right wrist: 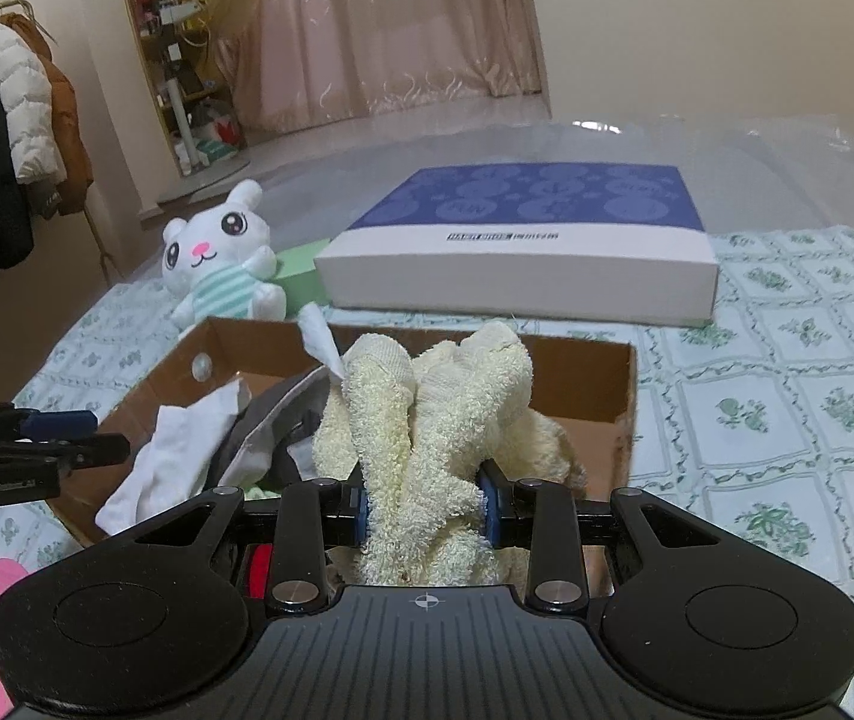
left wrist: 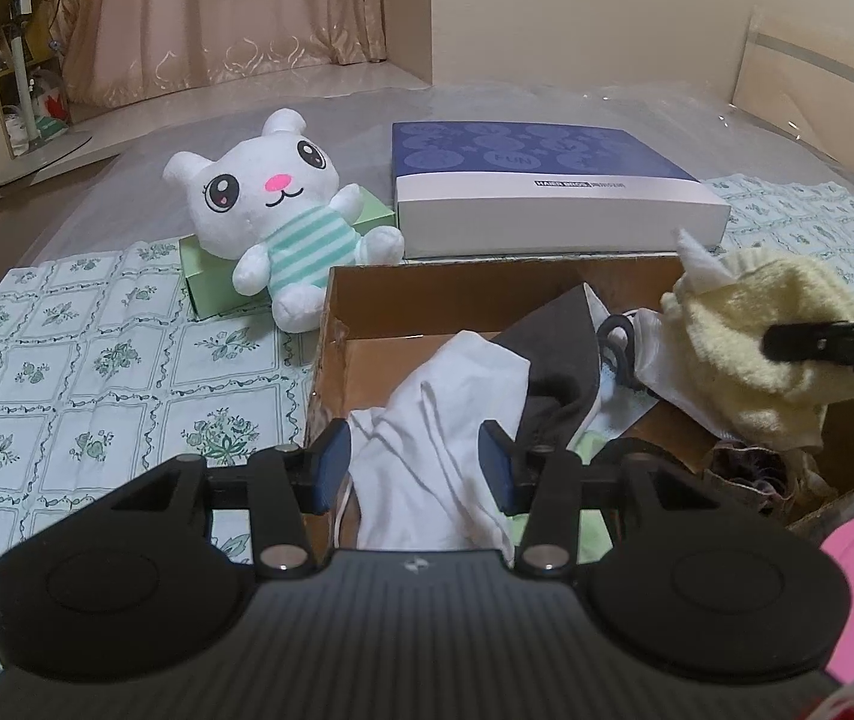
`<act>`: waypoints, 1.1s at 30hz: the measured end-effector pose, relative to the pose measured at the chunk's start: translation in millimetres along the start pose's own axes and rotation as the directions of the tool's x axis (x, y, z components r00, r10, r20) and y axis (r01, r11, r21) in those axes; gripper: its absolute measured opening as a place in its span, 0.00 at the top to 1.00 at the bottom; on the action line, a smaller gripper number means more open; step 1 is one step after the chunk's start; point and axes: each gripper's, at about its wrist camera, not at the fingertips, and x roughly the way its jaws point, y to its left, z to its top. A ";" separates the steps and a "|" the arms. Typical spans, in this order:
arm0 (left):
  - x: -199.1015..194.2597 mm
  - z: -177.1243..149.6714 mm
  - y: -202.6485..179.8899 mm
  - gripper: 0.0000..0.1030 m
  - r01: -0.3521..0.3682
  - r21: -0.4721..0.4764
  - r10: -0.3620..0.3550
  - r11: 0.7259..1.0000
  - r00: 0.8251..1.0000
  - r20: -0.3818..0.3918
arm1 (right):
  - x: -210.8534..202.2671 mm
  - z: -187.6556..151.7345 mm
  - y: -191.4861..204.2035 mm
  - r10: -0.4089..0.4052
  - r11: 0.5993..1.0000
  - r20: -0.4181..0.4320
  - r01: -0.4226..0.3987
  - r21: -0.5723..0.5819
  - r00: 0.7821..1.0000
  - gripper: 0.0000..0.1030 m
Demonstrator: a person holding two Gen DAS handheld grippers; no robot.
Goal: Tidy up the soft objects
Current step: 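Release the white cloth into the box with the left tool while the right tool releases the towel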
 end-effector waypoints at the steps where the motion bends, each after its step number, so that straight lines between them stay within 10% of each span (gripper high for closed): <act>1: 0.0 -0.7 0.5 0.58 0.001 -0.001 -0.001 1.000 1.000 0.000 | 2.7 -0.2 0.0 0.002 1.000 -0.005 -0.002 0.001 1.000 0.68; 10: -0.9 -7.1 2.4 0.58 0.006 -0.006 -0.006 1.000 1.000 -0.010 | 31.8 -6.0 -1.9 -0.005 1.000 -0.091 0.006 0.013 0.996 0.47; 22: -14.2 -16.3 6.8 0.58 0.014 -0.005 -0.014 1.000 1.000 0.003 | -19.2 -7.4 -7.9 -0.016 0.999 0.037 0.017 -0.027 0.999 0.37; 23: -15.0 -16.7 7.1 0.58 0.016 -0.005 -0.016 1.000 1.000 0.004 | -23.4 -8.8 -5.5 -0.028 0.998 0.057 0.031 -0.049 0.998 0.40; 26: -15.5 -17.2 8.1 0.58 0.013 -0.007 -0.012 1.000 1.000 0.004 | -23.2 -12.2 2.4 -0.028 0.994 0.062 0.034 -0.100 0.998 0.89; 33: -14.8 -18.9 7.7 0.58 0.016 -0.003 -0.016 1.000 1.000 -0.002 | 22.2 -15.0 -6.6 -0.014 1.000 -0.093 0.014 -0.004 0.996 0.93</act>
